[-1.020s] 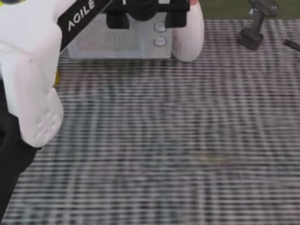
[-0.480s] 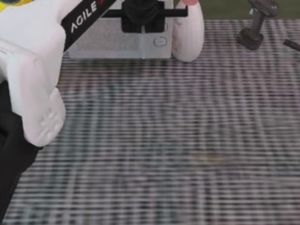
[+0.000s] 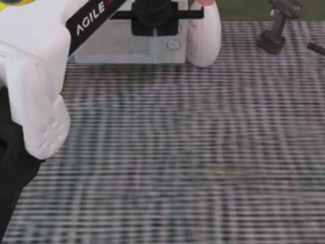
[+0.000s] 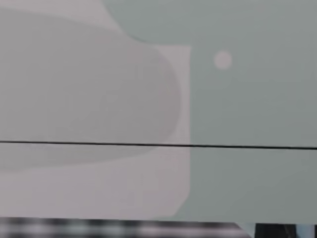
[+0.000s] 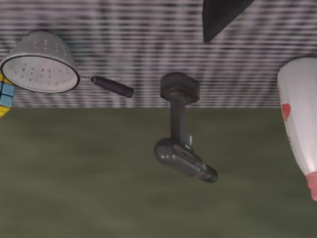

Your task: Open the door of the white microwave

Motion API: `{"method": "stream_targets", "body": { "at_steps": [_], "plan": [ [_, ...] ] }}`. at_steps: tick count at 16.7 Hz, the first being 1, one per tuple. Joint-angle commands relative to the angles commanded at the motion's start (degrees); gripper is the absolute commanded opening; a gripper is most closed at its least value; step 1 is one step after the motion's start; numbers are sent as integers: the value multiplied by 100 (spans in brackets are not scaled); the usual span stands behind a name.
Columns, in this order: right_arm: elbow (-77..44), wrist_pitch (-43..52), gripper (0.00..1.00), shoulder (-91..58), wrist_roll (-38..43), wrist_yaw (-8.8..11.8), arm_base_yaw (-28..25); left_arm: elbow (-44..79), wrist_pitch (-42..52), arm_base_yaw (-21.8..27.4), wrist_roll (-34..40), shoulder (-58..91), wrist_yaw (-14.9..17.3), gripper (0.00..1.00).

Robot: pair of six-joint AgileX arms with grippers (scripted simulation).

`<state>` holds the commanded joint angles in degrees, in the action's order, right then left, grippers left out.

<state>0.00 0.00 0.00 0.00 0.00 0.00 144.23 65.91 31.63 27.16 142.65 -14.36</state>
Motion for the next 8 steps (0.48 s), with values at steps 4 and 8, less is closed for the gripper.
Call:
{"method": "stream_targets", "body": {
  "at_steps": [4, 8],
  "plan": [
    [0, 0, 100, 0, 0, 0, 0, -783, -378, 10, 44, -424, -58, 0],
    [0, 0, 100, 0, 0, 0, 0, -1497, -752, 16, 129, -815, -107, 0]
  ]
}}
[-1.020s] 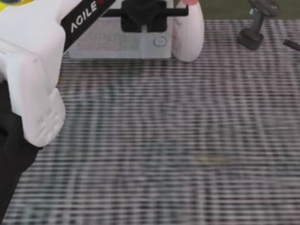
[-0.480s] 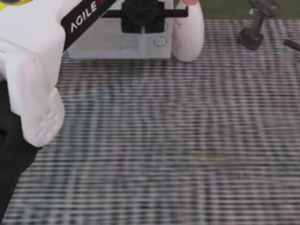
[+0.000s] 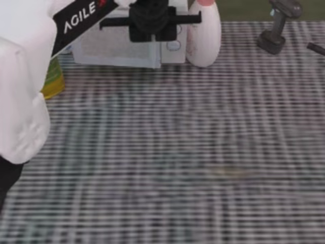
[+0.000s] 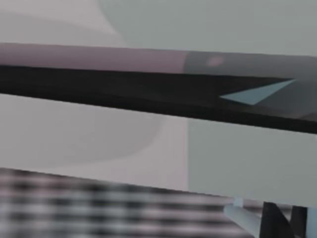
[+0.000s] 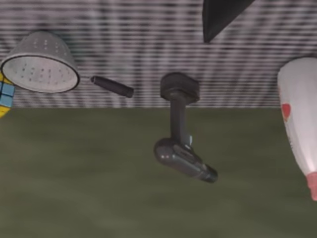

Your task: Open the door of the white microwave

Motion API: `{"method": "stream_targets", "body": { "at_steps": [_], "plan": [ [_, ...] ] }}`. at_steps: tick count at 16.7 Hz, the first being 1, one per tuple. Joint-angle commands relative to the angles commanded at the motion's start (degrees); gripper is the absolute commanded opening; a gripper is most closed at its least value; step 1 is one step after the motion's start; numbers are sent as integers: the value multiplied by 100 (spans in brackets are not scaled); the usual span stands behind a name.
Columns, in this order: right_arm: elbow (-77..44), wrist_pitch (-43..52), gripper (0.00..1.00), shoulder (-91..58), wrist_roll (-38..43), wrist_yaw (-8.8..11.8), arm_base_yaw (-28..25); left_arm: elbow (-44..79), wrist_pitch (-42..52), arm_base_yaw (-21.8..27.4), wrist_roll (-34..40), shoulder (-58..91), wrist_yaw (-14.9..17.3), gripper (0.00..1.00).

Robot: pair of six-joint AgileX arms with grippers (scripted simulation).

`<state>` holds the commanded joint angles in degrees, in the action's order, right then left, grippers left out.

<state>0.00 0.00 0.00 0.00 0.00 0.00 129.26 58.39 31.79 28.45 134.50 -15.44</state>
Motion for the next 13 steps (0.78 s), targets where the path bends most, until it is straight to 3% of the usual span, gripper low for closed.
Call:
{"method": "stream_targets", "body": {
  "at_steps": [13],
  "plan": [
    [0, 0, 100, 0, 0, 0, 0, -49, -27, 0, 6, -29, -4, 0]
  ]
}}
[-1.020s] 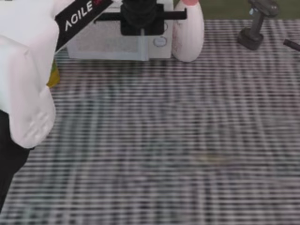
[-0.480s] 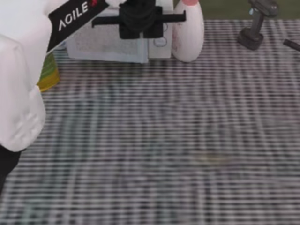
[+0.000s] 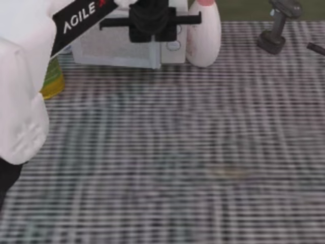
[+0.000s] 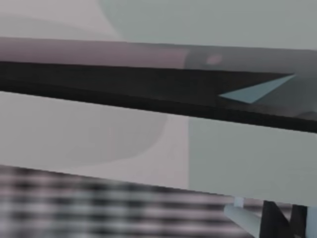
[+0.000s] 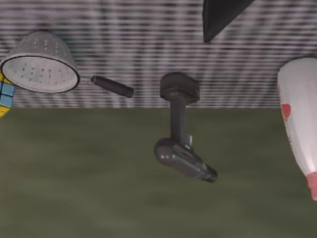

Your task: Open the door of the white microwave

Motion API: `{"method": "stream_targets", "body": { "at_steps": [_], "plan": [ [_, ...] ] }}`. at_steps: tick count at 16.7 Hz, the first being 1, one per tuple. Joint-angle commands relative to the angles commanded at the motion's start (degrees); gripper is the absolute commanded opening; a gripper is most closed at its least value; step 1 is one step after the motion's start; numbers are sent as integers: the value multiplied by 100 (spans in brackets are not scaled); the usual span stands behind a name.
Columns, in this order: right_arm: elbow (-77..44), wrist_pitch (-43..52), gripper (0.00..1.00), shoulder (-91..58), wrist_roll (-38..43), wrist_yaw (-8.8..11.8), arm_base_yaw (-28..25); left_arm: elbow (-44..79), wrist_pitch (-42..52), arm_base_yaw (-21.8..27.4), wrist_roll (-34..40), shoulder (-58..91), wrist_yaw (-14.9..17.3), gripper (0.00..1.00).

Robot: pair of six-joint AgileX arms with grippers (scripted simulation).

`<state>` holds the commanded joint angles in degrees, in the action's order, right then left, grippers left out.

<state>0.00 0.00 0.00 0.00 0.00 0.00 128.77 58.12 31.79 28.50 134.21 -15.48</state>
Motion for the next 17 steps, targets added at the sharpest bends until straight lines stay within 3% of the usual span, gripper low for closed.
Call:
{"method": "stream_targets", "body": {
  "at_steps": [17],
  "plan": [
    [0, 0, 100, 0, 0, 0, 0, -354, -199, 16, -159, -199, 104, 0]
  ]
}}
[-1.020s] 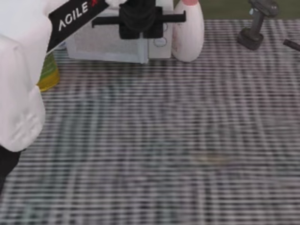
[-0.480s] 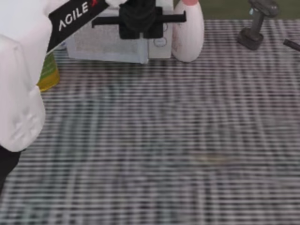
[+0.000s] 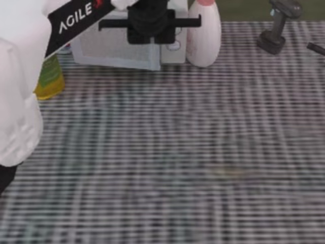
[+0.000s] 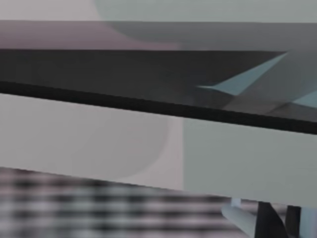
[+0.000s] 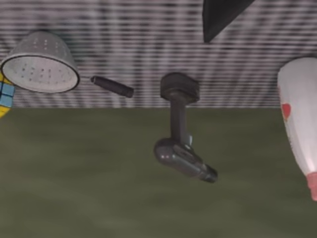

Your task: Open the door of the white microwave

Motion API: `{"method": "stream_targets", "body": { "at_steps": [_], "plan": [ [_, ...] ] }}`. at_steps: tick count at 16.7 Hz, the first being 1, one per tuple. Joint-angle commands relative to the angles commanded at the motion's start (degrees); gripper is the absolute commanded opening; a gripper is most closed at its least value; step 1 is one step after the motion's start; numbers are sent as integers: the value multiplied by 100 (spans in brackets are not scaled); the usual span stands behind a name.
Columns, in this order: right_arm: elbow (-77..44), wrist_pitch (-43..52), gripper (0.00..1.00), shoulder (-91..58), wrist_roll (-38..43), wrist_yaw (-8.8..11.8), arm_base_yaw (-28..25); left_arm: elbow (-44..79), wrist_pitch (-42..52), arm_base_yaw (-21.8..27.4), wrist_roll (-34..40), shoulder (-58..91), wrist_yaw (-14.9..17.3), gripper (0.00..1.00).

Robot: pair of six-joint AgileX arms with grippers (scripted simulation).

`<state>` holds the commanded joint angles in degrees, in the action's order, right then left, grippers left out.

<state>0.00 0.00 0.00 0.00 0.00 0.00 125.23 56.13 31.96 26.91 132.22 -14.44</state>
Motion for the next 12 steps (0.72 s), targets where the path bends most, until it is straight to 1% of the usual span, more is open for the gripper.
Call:
{"method": "stream_targets", "body": {
  "at_steps": [5, 12],
  "plan": [
    [0, 0, 100, 0, 0, 0, 0, -741, -382, -59, -356, -440, 144, 0],
    [0, 0, 100, 0, 0, 0, 0, -793, -410, -64, -380, -472, 154, 0]
  ]
}}
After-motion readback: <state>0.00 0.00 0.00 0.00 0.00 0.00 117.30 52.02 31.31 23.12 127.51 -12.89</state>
